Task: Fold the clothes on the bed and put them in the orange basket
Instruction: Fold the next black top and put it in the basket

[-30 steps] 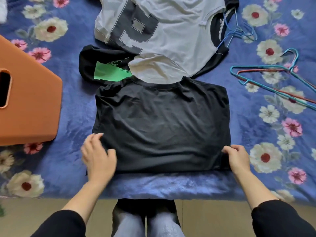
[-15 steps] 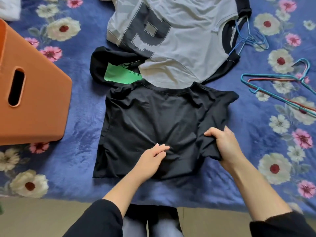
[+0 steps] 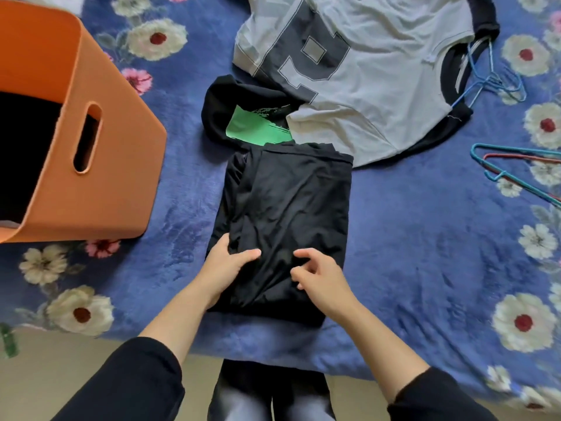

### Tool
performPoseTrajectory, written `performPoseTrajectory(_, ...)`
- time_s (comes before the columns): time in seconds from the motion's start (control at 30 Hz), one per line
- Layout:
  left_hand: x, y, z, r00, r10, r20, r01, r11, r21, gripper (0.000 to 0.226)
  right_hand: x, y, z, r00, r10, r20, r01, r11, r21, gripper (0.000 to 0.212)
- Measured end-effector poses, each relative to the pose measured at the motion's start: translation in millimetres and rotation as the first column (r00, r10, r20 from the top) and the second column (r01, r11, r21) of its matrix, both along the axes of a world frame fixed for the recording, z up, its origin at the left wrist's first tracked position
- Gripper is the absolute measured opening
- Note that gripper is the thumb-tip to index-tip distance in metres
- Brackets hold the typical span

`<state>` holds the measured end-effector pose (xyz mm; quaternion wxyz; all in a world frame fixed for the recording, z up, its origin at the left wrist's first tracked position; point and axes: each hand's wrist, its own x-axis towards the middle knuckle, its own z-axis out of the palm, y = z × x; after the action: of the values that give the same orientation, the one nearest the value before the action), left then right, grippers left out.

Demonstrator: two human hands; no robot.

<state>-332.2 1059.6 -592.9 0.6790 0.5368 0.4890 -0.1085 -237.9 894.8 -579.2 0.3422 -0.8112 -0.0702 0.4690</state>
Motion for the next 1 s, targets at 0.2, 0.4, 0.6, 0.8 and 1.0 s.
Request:
performPoseTrajectory(0.2,1,5,6,0.993,0.114,0.028,-0.117,0.945,0.307,0.030,9,-23,-12,0.993,-0.066,0.100,0.075,0.993,-0.087,0.005)
performPoseTrajectory(0.4,-38,10,-6,0.996,0.034,-0.088,-0.012,0.969,0.248,0.023,-19,-39,-9,0.927,0.208,0.312,-0.172,0.975,-0.138,0.037)
performPoseTrajectory(0.6,-46,-3,-7,0.998,0.022,-0.064,0.011,0.881,0.473,0.020,-39,-47,-21,0.511,0.636,0.579,-0.508,0.766,-0.393,0.048)
performPoseTrajectory(0.8,-61,-1,-8,0.956,-0.113,-0.270,0.234,0.849,0.473,0.016,-15,-51,-20,0.388,0.825,0.411,-0.756,0.540,-0.371,0.043)
performPoseTrajectory(1.0,-5,30,7,0.975,-0.012,-0.220,0.098,0.918,0.385,0.009,31,-26,-13,0.938,0.324,0.120,-0.304,0.939,-0.162,0.006)
